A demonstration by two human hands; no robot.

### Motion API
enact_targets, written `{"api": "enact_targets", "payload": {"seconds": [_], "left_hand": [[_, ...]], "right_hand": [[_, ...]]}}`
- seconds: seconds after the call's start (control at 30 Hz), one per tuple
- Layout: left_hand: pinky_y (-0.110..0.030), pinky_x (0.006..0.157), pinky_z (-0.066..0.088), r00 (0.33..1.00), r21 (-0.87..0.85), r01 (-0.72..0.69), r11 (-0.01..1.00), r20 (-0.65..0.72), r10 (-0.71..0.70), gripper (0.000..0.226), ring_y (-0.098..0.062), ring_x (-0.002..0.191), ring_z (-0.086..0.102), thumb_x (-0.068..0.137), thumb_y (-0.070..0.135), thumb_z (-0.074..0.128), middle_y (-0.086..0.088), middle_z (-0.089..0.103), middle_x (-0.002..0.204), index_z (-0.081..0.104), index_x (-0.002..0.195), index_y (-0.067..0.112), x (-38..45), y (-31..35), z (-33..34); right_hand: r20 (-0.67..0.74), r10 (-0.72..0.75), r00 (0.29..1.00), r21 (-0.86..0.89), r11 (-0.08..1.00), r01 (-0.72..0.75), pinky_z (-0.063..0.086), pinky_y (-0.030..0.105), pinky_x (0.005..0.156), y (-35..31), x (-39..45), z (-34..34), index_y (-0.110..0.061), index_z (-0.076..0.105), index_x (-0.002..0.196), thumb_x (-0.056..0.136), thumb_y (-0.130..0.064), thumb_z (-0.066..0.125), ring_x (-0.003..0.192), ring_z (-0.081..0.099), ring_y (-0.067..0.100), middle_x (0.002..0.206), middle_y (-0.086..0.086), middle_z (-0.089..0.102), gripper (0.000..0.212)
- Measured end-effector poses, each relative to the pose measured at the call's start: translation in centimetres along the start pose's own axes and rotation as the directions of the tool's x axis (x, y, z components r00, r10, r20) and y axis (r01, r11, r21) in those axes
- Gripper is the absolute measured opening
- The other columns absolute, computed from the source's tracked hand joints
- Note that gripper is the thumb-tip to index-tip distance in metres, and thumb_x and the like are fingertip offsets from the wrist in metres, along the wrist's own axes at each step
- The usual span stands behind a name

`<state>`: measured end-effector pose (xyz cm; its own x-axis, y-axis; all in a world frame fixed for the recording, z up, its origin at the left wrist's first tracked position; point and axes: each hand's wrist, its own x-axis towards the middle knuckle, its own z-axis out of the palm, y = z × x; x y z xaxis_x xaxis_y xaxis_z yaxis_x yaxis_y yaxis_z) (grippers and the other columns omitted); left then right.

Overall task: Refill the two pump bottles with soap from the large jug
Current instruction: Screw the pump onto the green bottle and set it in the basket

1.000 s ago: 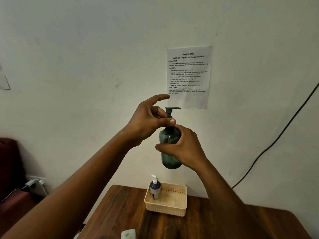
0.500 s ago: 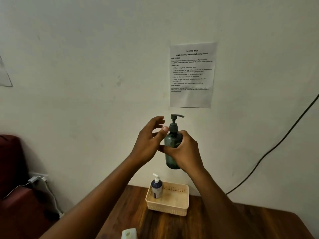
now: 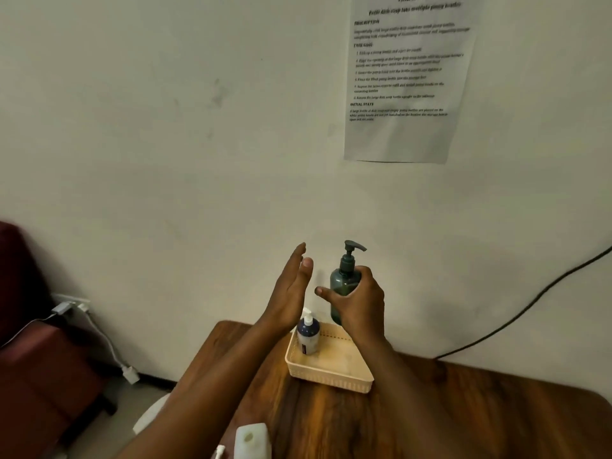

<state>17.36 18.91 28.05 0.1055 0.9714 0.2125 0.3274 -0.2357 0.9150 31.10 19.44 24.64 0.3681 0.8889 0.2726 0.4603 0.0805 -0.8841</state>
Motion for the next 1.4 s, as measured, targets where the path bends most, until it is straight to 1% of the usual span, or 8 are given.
{"api": "enact_targets", "payload": {"seconds": [0.3, 0.5, 0.6, 0.73, 0.87, 1.03, 1.27, 1.4], "left_hand": [[-0.030, 0.120, 0.017, 0.989, -0.034, 0.144, 0.989, 0.027, -0.143, 0.080, -0.017, 0.160, 0.020, 0.094, 0.068, 0.020, 0.007, 0.018, 0.175, 0.018, 0.166, 0.033, 4.9, -11.4, 2.5], [-0.028, 0.118, 0.018, 0.985, -0.061, 0.172, 0.983, 0.028, -0.170, 0.078, -0.016, 0.159, 0.023, 0.097, 0.069, 0.020, 0.007, 0.019, 0.174, 0.019, 0.165, 0.032, 6.4, -15.9, 3.5], [-0.026, 0.117, 0.019, 0.980, -0.063, 0.194, 0.979, 0.058, -0.190, 0.077, -0.014, 0.158, 0.023, 0.099, 0.068, 0.022, 0.006, 0.020, 0.174, 0.019, 0.165, 0.030, 6.9, -19.1, 4.5], [-0.028, 0.118, 0.020, 0.979, -0.038, 0.197, 0.980, 0.065, -0.195, 0.081, -0.014, 0.158, 0.024, 0.096, 0.070, 0.023, 0.006, 0.020, 0.174, 0.019, 0.166, 0.030, 7.2, -22.0, 5.5], [-0.041, 0.130, 0.019, 0.979, -0.030, 0.201, 0.979, 0.052, -0.199, 0.079, -0.016, 0.160, 0.021, 0.099, 0.070, 0.024, 0.004, 0.018, 0.175, 0.017, 0.166, 0.029, 8.0, -24.4, 6.0], [-0.051, 0.131, 0.020, 0.977, -0.004, 0.211, 0.977, 0.014, -0.211, 0.077, -0.017, 0.160, 0.020, 0.100, 0.067, 0.025, 0.003, 0.019, 0.175, 0.018, 0.166, 0.028, 8.6, -26.5, 6.4], [-0.052, 0.129, 0.022, 0.978, -0.004, 0.209, 0.978, -0.013, -0.209, 0.090, -0.016, 0.159, 0.022, 0.091, 0.083, 0.024, 0.004, 0.024, 0.173, 0.022, 0.165, 0.031, 8.4, -28.4, 6.8], [-0.043, 0.128, 0.024, 0.975, -0.011, 0.219, 0.976, -0.024, -0.219, 0.090, -0.015, 0.157, 0.025, 0.090, 0.084, 0.025, 0.004, 0.027, 0.171, 0.025, 0.163, 0.031, 7.9, -28.9, 6.7]], "right_hand": [[0.010, 0.086, 0.996, -0.132, 0.988, -0.084, 0.044, 0.022, 0.085, 10.7, 3.7, 8.0, -0.015, 0.057, 0.121, 0.057, -0.039, 0.097, 0.109, 0.057, 0.022, 0.125, 0.005, 0.051, 0.080], [0.009, 0.110, 0.994, -0.162, 0.981, -0.107, 0.035, 0.011, 0.078, 15.5, 4.8, 10.9, -0.014, 0.059, 0.123, 0.056, -0.035, 0.098, 0.109, 0.060, 0.020, 0.124, 0.003, 0.058, 0.080], [0.029, 0.130, 0.991, -0.202, 0.972, -0.121, 0.041, 0.021, 0.085, 18.4, 4.9, 13.3, -0.014, 0.059, 0.125, 0.054, -0.035, 0.098, 0.113, 0.059, 0.022, 0.125, 0.003, 0.059, 0.083], [0.040, 0.165, 0.985, -0.214, 0.965, -0.153, 0.038, 0.023, 0.092, 21.2, 4.6, 15.6, -0.013, 0.057, 0.127, 0.055, -0.032, 0.098, 0.118, 0.057, 0.025, 0.130, 0.006, 0.059, 0.085], [0.038, 0.184, 0.982, -0.226, 0.959, -0.171, 0.040, 0.024, 0.095, 23.6, 4.6, 17.3, -0.013, 0.058, 0.124, 0.055, -0.027, 0.098, 0.118, 0.058, 0.025, 0.128, 0.006, 0.059, 0.081], [0.027, 0.168, 0.985, -0.292, 0.944, -0.152, 0.050, 0.037, 0.099, 25.9, 4.5, 18.5, -0.009, 0.057, 0.122, 0.058, -0.018, 0.097, 0.116, 0.056, 0.029, 0.127, 0.008, 0.052, 0.076], [0.064, 0.209, 0.976, -0.335, 0.926, -0.176, 0.044, 0.036, 0.106, 27.7, 4.6, 19.5, -0.013, 0.054, 0.128, 0.060, -0.018, 0.096, 0.124, 0.052, 0.026, 0.131, 0.007, 0.055, 0.080], [0.080, 0.181, 0.980, -0.361, 0.922, -0.140, 0.042, 0.035, 0.107, 28.4, 4.7, 19.8, -0.011, 0.052, 0.131, 0.064, -0.015, 0.094, 0.127, 0.048, 0.027, 0.135, 0.009, 0.051, 0.079]]}}
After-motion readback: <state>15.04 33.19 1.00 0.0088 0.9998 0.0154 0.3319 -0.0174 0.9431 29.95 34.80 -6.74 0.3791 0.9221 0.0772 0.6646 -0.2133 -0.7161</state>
